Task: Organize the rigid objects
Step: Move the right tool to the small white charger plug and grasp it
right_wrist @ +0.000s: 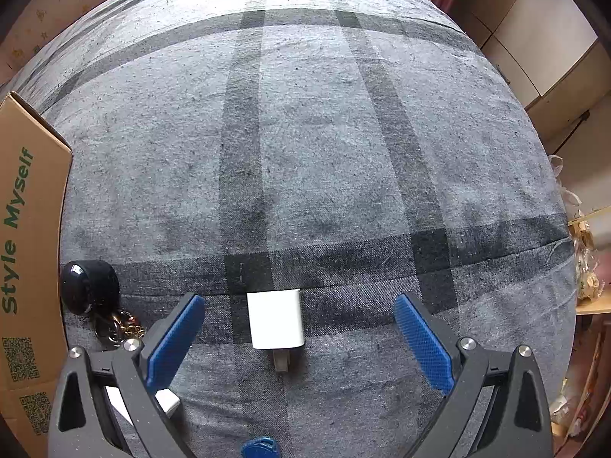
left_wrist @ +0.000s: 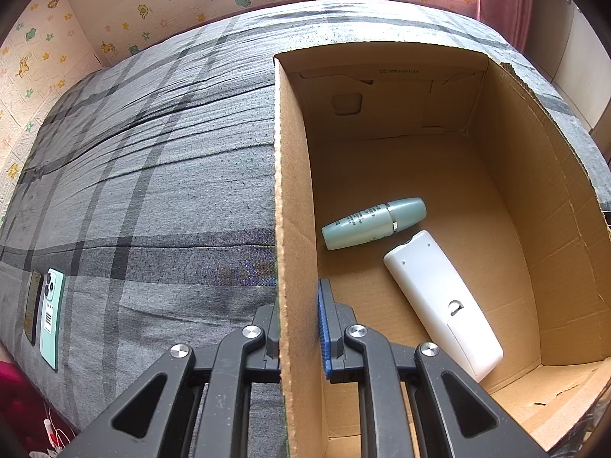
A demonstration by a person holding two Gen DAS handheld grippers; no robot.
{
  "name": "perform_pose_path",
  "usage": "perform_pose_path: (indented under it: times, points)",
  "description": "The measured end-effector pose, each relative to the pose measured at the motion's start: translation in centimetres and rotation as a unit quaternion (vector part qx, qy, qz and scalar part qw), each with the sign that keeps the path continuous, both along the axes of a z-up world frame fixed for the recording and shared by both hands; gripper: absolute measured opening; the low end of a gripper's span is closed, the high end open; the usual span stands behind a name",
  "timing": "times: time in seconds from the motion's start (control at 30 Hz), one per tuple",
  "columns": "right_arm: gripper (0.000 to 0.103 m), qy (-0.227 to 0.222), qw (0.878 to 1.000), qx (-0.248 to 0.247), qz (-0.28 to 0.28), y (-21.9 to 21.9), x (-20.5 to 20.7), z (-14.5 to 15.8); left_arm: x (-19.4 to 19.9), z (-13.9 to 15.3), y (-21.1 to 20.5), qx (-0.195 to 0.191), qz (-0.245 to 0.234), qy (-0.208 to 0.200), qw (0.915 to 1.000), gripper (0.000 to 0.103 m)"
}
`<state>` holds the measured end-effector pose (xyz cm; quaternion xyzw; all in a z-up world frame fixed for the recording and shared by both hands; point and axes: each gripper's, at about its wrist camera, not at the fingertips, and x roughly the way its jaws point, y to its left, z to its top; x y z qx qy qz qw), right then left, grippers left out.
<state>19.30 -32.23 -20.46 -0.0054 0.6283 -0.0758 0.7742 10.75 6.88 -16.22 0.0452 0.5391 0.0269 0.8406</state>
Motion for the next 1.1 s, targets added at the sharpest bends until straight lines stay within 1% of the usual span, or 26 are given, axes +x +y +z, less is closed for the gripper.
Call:
perform_pose_path:
  times: [0.1, 0.17, 0.3, 0.37, 0.4, 0.43, 0.47, 0.5, 0.57, 0.7, 0.97, 1.1]
  points:
    - [0.099, 0.002, 1.000, 0.008, -0.007, 0.0, -0.1, -0.3, 0.0, 0.0, 0.1, 0.000, 0.000, 0.000, 1.0000, 0.014]
    - [0.093, 0.000, 1.000, 0.013, -0.009, -0.3, 0.0, -0.2, 0.0, 0.0, 0.1, 0.000, 0.000, 0.000, 1.0000, 0.014]
    - [0.086, -0.001, 1.000, 0.015, -0.004, -0.2, 0.0, -0.2, 0.0, 0.0, 0.1, 0.000, 0.001, 0.000, 1.0000, 0.014]
    - [0.067, 0.001, 1.000, 0.015, -0.001, 0.4, -0.2, 0.0, 0.0, 0.1, 0.0, 0.001, 0.000, 0.000, 1.0000, 0.014]
    - [0.063, 0.003, 1.000, 0.019, 0.002, 0.4, -0.2, -0.1, 0.0, 0.1, 0.0, 0.001, 0.000, 0.000, 1.0000, 0.014]
    - [0.053, 0.006, 1.000, 0.025, 0.003, 0.4, -0.2, -0.2, 0.1, 0.1, 0.0, 0.002, 0.000, 0.000, 1.0000, 0.014]
    - [0.035, 0.009, 1.000, 0.027, 0.002, 0.3, -0.3, -0.3, 0.1, 0.1, 0.0, 0.001, 0.001, 0.000, 1.0000, 0.014]
    - [0.028, 0.016, 0.999, 0.033, 0.000, 0.4, -0.3, -0.4, 0.1, 0.1, 0.0, 0.001, 0.000, 0.000, 1.0000, 0.014]
    - [0.027, 0.020, 0.999, 0.039, -0.005, 0.2, -0.4, -0.6, 0.1, 0.1, 0.0, 0.001, 0.001, 0.000, 1.0000, 0.014]
    - [0.027, 0.013, 0.999, 0.031, -0.003, -0.3, -0.7, -0.2, 0.1, 0.1, -0.1, 0.002, 0.000, 0.000, 1.0000, 0.014]
    - [0.027, 0.006, 1.000, 0.023, -0.003, 0.0, -0.6, 1.7, 0.1, 0.1, 0.0, 0.002, 0.001, 0.000, 1.0000, 0.014]
    - [0.027, 0.006, 1.000, 0.018, -0.004, 0.2, -0.6, 1.9, 0.1, 0.1, 0.0, 0.002, 0.000, 0.000, 1.0000, 0.014]
